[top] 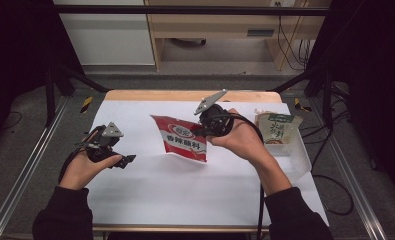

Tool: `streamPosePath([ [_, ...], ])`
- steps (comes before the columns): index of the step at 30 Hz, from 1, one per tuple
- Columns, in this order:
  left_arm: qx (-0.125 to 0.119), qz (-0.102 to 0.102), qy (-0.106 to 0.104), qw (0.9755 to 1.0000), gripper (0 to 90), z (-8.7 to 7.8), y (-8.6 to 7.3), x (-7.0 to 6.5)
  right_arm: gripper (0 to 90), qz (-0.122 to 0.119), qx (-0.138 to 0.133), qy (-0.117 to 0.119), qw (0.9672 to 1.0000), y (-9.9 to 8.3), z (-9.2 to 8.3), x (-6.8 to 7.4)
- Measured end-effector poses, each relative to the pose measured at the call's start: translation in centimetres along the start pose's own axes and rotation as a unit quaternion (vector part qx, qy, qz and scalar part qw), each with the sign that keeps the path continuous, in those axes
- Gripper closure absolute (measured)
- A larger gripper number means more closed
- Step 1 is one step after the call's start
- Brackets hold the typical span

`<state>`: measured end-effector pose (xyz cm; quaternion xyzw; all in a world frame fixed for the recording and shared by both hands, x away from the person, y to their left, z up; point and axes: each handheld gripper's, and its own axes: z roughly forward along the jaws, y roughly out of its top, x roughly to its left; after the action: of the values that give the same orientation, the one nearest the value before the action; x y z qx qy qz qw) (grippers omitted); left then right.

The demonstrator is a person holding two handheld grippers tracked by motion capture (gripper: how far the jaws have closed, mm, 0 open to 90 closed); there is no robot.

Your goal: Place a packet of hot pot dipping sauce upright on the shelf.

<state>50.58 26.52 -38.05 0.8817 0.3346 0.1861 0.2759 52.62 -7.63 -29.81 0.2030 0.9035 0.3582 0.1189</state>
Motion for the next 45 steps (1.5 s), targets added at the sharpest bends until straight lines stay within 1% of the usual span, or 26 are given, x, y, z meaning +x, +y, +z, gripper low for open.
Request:
streamPosePath([
  [1, 0.000, 0.000, 0.000, 1.0000, 9.2, 0.0, 0.0, 0.0, 90.0, 0.000, 0.000, 0.000, 1.0000, 0.0, 0.0, 0.0],
  [2, 0.001, -0.004, -0.001, 1.0000, 9.1, 0.1, -0.2, 0.0, 90.0, 0.001, -0.003, -0.002, 1.0000, -0.1, -0.7, -0.5],
  [3, 0.003, -0.004, 0.002, 1.0000, 9.1, 0.2, -0.3, 0.0, 90.0, 0.001, -0.003, -0.002, 1.0000, -0.1, -0.7, -0.5],
  [4, 0.009, -0.006, 0.003, 0.9999, 8.9, 0.5, -0.6, -0.1, 90.0, 0.000, -0.001, -0.005, 1.0000, -0.3, -1.3, -0.9],
  [7, 0.016, -0.003, 0.000, 0.9999, 8.7, 0.7, -0.8, -0.1, 89.9, -0.002, 0.002, -0.008, 1.0000, -0.4, -1.8, -1.2],
  [8, 0.018, -0.004, -0.001, 0.9998, 8.7, 0.8, -0.9, -0.2, 89.9, -0.005, 0.003, -0.010, 0.9999, -0.6, -2.3, -1.5],
  [9, 0.018, -0.005, 0.000, 0.9998, 8.7, 0.9, -1.0, -0.2, 89.9, -0.005, 0.003, -0.010, 0.9999, -0.6, -2.3, -1.5],
  [10, 0.022, -0.004, -0.001, 0.9998, 8.7, 1.0, -1.1, -0.3, 89.9, -0.006, 0.002, -0.013, 0.9999, -0.8, -2.9, -1.7],
  [11, 0.022, -0.004, -0.001, 0.9998, 8.6, 1.0, -1.1, -0.3, 89.9, -0.006, 0.002, -0.013, 0.9999, -0.8, -2.9, -1.7],
  [13, 0.022, -0.005, -0.001, 0.9997, 8.6, 1.1, -1.2, -0.3, 89.9, -0.006, 0.001, -0.018, 0.9998, -1.0, -3.6, -1.8],
  [14, 0.027, -0.004, -0.004, 0.9996, 8.6, 1.2, -1.3, -0.3, 89.9, -0.005, -0.001, -0.024, 0.9997, -1.2, -4.4, -1.9],
  [15, 0.027, -0.004, -0.004, 0.9996, 8.5, 1.2, -1.3, -0.3, 89.9, -0.005, -0.001, -0.024, 0.9997, -1.2, -4.4, -1.9],
  [20, 0.032, -0.011, -0.006, 0.9994, 8.2, 1.4, -1.9, 0.0, 89.9, 0.001, -0.002, -0.037, 0.9993, -1.6, -6.5, -2.6],
  [21, 0.032, -0.011, -0.006, 0.9994, 8.2, 1.4, -1.9, 0.0, 89.9, 0.001, -0.002, -0.037, 0.9993, -1.6, -6.5, -2.6],
  [23, 0.033, -0.011, -0.010, 0.9993, 8.1, 1.5, -2.0, 0.1, 89.9, 0.000, -0.001, -0.039, 0.9992, -1.7, -7.1, -2.8],
  [26, 0.035, -0.014, -0.008, 0.9993, 8.1, 1.5, -2.1, 0.2, 89.9, -0.001, 0.002, -0.046, 0.9989, -1.7, -8.1, -3.0],
  [28, 0.035, -0.015, -0.007, 0.9993, 8.1, 1.5, -2.2, 0.3, 89.9, -0.002, 0.003, -0.048, 0.9989, -1.7, -8.3, -3.1],
  [32, 0.036, -0.015, -0.006, 0.9992, 8.1, 1.7, -2.2, 0.2, 89.9, 0.003, -0.001, -0.058, 0.9983, -1.9, -9.5, -3.5],
  [34, 0.044, -0.012, -0.011, 0.9989, 8.0, 1.9, -2.3, 0.1, 89.9, 0.005, -0.003, -0.059, 0.9983, -2.0, -9.7, -3.6],
  [36, 0.048, -0.011, -0.011, 0.9987, 7.9, 2.1, -2.3, 0.0, 89.8, 0.010, -0.007, -0.064, 0.9979, -2.2, -10.3, -3.8],
  [37, 0.048, -0.011, -0.011, 0.9987, 7.9, 2.1, -2.3, 0.0, 89.8, 0.010, -0.007, -0.064, 0.9979, -2.2, -10.3, -3.8],
  [39, 0.046, -0.011, -0.006, 0.9989, 7.9, 2.3, -2.2, -0.2, 89.9, 0.013, -0.011, -0.070, 0.9974, -2.4, -11.1, -4.0],
  [40, 0.046, -0.011, -0.006, 0.9989, 7.9, 2.3, -2.2, -0.2, 89.9, 0.013, -0.011, -0.070, 0.9974, -2.4, -11.1, -4.0],
  [43, 0.044, -0.013, -0.005, 0.9989, 8.1, 2.6, -2.3, -0.3, 89.9, 0.016, -0.015, -0.078, 0.9967, -2.6, -12.1, -4.3],
  [44, 0.048, -0.012, -0.006, 0.9988, 8.2, 2.6, -2.3, -0.3, 89.9, 0.018, -0.016, -0.083, 0.9963, -2.8, -12.7, -4.4],
  [45, 0.047, -0.011, -0.005, 0.9988, 8.2, 2.7, -2.4, -0.4, 89.9, 0.018, -0.016, -0.083, 0.9963, -2.8, -12.7, -4.4],
])
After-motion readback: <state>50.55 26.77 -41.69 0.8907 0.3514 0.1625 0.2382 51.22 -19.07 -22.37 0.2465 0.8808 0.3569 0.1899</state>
